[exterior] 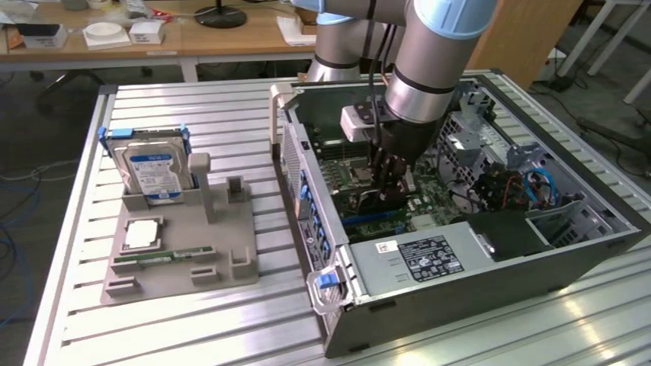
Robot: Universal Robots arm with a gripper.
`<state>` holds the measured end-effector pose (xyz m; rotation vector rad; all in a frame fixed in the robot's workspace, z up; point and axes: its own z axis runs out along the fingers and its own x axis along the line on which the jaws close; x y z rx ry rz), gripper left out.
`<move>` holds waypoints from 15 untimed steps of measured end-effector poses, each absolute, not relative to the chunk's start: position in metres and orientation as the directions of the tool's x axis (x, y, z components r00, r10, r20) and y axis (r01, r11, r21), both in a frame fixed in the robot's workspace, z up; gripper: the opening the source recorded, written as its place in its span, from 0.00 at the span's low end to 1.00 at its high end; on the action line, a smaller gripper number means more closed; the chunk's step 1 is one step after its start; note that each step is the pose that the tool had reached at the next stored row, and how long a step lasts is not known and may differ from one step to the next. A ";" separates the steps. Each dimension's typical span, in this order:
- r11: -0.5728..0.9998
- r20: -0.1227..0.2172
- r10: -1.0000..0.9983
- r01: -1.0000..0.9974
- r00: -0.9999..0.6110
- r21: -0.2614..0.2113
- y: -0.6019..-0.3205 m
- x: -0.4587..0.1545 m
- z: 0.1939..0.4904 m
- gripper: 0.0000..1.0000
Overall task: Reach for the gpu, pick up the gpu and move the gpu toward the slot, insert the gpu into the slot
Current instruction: 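Insert the gpu into the slot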
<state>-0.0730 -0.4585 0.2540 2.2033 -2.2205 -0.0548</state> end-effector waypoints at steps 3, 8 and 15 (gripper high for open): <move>0.007 -0.015 -1.000 -0.999 -0.008 0.034 -0.458 -0.074 0.254 0.26; 0.007 -0.015 -1.000 -0.999 -0.008 0.034 -0.458 -0.074 0.254 0.26; 0.008 -0.016 -1.000 -0.999 -0.008 0.034 -0.458 -0.074 0.253 0.26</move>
